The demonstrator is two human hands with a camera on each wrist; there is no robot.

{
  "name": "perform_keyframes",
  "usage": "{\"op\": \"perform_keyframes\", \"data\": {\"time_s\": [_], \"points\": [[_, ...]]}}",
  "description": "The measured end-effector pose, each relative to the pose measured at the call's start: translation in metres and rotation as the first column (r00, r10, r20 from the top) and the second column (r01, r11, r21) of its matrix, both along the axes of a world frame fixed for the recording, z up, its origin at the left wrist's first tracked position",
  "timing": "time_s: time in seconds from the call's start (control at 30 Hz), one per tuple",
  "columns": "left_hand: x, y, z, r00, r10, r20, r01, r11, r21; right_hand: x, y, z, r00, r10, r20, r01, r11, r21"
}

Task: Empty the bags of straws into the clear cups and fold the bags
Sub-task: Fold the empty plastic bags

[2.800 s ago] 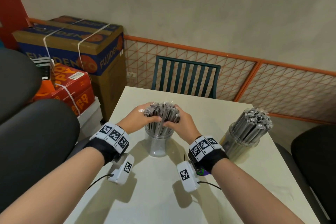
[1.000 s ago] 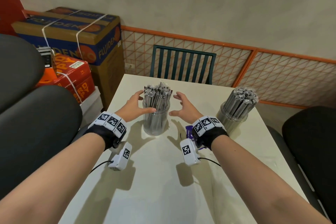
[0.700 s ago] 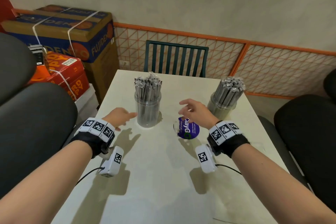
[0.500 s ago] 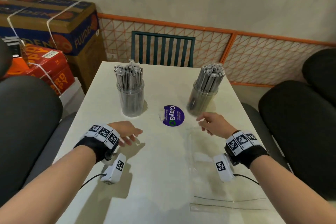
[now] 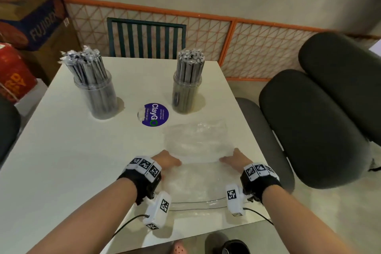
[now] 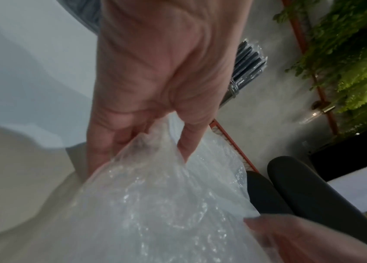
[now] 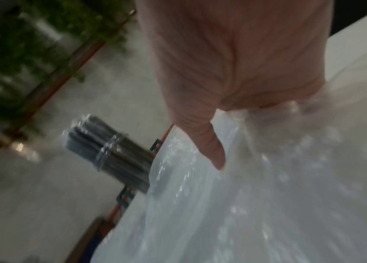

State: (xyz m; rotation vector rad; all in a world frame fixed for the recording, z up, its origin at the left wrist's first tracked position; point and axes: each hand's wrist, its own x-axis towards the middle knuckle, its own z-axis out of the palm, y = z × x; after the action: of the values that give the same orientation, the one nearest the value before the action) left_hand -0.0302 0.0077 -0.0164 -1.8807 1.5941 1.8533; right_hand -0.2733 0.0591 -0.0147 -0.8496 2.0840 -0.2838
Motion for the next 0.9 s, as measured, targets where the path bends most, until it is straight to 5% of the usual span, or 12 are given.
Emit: {"op": "perform_keyframes", "data": {"time_s": [0.13, 0.23, 0.3, 0.4, 0.47, 0.53, 0.6, 0.67, 0.73, 0.83, 0.9], "points": [[0.018, -0.007, 0.011, 0.917, 0.153, -0.367, -0.101, 0.982, 0.157, -0.012, 0.007, 0.015, 0.951, -0.001, 0.31, 0.049, 0.988, -0.15], [0.03, -0.01, 0.032, 0.77, 0.262, -0.582, -0.132, 0.958, 0.256, -0.025, 0.006, 0.027, 0.71, 0.01, 0.704, 0.248, 0.932, -0.263], [0.034, -0.009, 0.049, 0.716, 0.264, -0.646, -0.154, 0.963, 0.223, -0.032, 0.001, 0.033, 0.695, 0.024, 0.718, 0.286, 0.908, -0.307], [0.036, -0.007, 0.067, 0.668, 0.31, -0.677, -0.23, 0.951, 0.208, -0.037, -0.006, 0.053, 0.779, 0.16, 0.606, 0.127, 0.907, -0.402], [0.041, -0.01, 0.068, 0.602, 0.412, -0.684, -0.306, 0.91, 0.279, -0.036, -0.012, 0.069, 0.675, 0.286, 0.68, 0.067, 0.894, -0.443], [0.046, -0.012, 0.07, 0.545, 0.527, -0.652, -0.344, 0.85, 0.4, -0.035, -0.021, 0.08, 0.674, 0.352, 0.649, 0.038, 0.861, -0.507], [0.051, -0.012, 0.068, 0.598, 0.506, -0.621, -0.284, 0.859, 0.427, -0.033, -0.031, 0.086, 0.731, 0.361, 0.578, 0.001, 0.848, -0.531], [0.048, -0.008, 0.069, 0.71, 0.336, -0.618, -0.152, 0.931, 0.332, -0.027, -0.038, 0.095, 0.798, 0.397, 0.453, -0.108, 0.835, -0.54], [0.04, -0.001, 0.072, 0.778, 0.204, -0.594, -0.086, 0.971, 0.221, -0.024, -0.041, 0.102, 0.783, 0.462, 0.416, -0.157, 0.795, -0.586], [0.038, -0.005, 0.073, 0.814, 0.26, -0.52, -0.228, 0.966, 0.126, -0.034, -0.042, 0.105, 0.691, 0.259, 0.675, 0.062, 0.909, -0.413], [0.039, -0.01, 0.072, 0.808, 0.275, -0.522, -0.307, 0.951, 0.026, -0.035, -0.034, 0.104, 0.683, 0.216, 0.698, -0.041, 0.965, -0.259]]}}
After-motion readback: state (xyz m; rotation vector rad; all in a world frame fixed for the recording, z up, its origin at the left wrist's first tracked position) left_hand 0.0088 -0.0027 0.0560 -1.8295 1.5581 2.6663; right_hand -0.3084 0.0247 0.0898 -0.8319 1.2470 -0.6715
